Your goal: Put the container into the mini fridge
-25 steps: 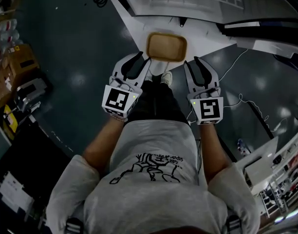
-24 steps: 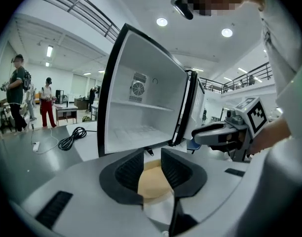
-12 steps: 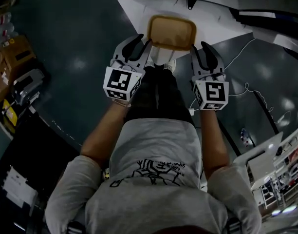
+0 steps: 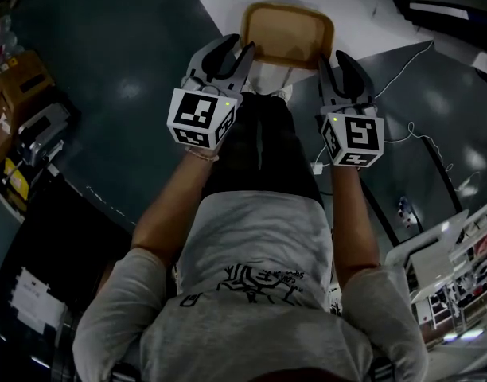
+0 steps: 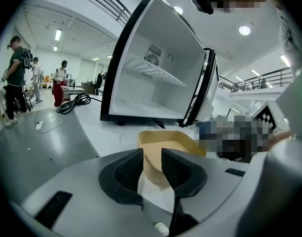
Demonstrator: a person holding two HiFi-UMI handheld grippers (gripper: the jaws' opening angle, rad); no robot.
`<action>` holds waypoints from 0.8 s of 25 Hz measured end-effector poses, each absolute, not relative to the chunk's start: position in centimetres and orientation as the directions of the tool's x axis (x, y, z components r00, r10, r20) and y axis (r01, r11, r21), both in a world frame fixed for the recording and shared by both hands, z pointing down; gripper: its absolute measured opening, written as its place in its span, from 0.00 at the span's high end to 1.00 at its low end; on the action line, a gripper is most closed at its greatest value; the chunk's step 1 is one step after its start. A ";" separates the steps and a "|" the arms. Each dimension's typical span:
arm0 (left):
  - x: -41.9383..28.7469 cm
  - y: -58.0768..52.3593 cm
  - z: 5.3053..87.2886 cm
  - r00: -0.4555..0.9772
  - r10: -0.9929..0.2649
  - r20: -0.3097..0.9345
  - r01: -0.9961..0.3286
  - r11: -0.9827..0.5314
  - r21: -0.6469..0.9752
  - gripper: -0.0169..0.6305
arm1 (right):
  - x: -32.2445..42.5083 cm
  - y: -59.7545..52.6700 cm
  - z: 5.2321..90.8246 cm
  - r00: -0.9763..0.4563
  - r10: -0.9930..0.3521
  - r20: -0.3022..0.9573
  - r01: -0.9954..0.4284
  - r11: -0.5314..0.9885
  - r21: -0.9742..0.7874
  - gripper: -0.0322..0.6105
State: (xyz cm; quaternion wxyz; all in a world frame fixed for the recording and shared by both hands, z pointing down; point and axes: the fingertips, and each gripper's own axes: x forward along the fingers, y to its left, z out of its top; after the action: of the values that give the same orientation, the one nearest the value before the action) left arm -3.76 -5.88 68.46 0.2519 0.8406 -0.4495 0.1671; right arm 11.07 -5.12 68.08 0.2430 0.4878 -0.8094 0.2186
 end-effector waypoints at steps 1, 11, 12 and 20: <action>-3.7 -5.9 68.7 0.539 -0.672 0.508 -0.841 -0.464 0.278 0.80 | 11.0 -5.1 68.4 -0.406 -0.682 0.609 -0.896 0.429 -0.117 0.76; -3.4 -6.2 69.1 0.547 -0.680 0.489 -0.837 -0.436 0.331 0.80 | 11.1 -5.4 69.0 -0.399 -0.700 0.593 -0.903 0.412 -0.121 0.77; -3.3 -6.3 69.0 0.547 -0.681 0.487 -0.837 -0.435 0.331 0.80 | 11.2 -5.4 68.9 -0.399 -0.702 0.591 -0.903 0.412 -0.121 0.76; -3.5 -7.2 66.4 0.546 -0.699 0.462 -0.838 -0.437 0.329 0.80 | 10.8 -6.2 66.4 -0.406 -0.720 0.563 -0.904 0.408 -0.130 0.76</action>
State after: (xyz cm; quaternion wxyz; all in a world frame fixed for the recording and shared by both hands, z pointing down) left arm -3.47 -7.18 66.38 0.2672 0.8375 -0.4587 0.1296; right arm 10.77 -6.17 66.40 0.2154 0.5005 -0.8110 0.2130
